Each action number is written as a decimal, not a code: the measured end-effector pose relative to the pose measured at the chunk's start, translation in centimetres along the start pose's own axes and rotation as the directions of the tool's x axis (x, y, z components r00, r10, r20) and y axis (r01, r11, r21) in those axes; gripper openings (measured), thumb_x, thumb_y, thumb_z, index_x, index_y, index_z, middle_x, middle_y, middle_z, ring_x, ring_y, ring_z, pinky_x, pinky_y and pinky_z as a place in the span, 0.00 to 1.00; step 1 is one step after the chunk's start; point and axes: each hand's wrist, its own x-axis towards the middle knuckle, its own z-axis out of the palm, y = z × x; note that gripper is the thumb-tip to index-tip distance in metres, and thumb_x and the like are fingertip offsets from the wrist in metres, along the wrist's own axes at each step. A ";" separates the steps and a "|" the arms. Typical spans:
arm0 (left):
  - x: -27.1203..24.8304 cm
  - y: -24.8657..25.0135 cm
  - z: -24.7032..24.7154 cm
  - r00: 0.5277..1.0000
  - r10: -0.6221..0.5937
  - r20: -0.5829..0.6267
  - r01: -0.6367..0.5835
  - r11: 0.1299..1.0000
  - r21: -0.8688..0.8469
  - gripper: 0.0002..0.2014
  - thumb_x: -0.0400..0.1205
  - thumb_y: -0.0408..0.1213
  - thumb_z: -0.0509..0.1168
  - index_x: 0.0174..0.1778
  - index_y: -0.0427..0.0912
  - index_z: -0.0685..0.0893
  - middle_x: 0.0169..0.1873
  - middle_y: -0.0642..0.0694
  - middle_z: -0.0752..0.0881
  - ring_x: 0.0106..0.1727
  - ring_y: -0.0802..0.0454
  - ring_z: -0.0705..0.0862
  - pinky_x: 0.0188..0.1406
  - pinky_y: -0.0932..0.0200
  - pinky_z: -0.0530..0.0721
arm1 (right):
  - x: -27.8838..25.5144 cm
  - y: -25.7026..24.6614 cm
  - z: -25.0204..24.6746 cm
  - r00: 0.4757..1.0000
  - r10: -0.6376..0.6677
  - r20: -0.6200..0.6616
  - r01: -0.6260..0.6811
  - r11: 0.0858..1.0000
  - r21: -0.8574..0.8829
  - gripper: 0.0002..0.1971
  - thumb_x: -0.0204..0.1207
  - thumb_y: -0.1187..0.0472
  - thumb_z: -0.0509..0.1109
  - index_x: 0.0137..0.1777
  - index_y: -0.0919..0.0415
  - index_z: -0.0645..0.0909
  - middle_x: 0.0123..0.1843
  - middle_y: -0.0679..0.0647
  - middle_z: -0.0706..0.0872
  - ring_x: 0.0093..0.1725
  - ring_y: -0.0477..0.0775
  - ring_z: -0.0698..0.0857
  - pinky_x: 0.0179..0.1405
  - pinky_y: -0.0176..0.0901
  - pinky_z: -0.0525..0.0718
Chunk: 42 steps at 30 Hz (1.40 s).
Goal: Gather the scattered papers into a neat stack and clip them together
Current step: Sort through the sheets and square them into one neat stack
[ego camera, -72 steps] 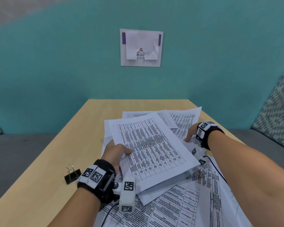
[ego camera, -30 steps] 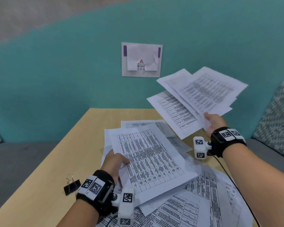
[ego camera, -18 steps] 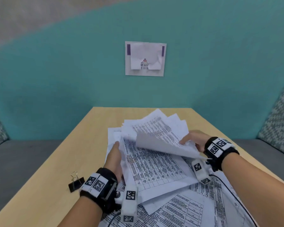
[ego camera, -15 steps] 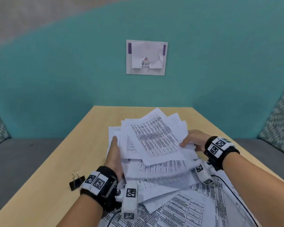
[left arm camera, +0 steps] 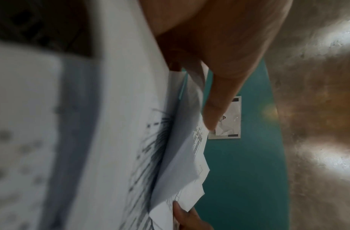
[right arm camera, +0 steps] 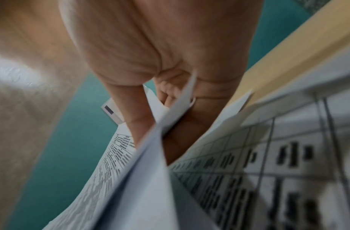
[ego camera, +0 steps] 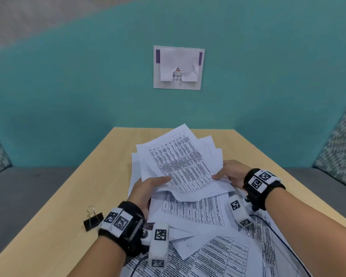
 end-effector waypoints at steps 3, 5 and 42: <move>-0.8 0.5 0.2 0.998 -0.010 0.054 0.011 1.000 -0.026 0.40 0.52 0.53 0.91 0.61 0.43 0.93 0.63 0.36 0.92 0.65 0.31 0.89 0.71 0.30 0.83 | -1.9 -0.8 1.5 1.000 0.007 -0.014 -0.006 0.998 0.059 0.31 0.63 0.81 0.80 0.69 0.78 0.79 0.66 0.71 0.87 0.66 0.74 0.85 0.68 0.71 0.80; -1.2 0.9 0.2 0.994 -0.024 0.111 0.032 0.997 -0.068 0.35 0.64 0.51 0.87 0.66 0.41 0.90 0.60 0.33 0.92 0.60 0.28 0.91 0.66 0.27 0.85 | -1.7 -0.9 1.7 1.000 0.019 -0.020 -0.016 0.993 0.121 0.28 0.67 0.83 0.76 0.70 0.78 0.79 0.66 0.71 0.86 0.63 0.74 0.86 0.67 0.67 0.81; 0.6 1.5 -3.3 0.951 0.122 -0.284 -0.093 0.989 0.114 0.37 0.73 0.09 0.62 0.79 0.38 0.73 0.62 0.34 0.87 0.61 0.30 0.86 0.65 0.25 0.83 | 1.9 -2.1 -1.6 0.902 0.040 -0.429 -0.154 0.960 -0.235 0.16 0.77 0.61 0.73 0.59 0.73 0.85 0.55 0.62 0.90 0.44 0.60 0.86 0.48 0.49 0.85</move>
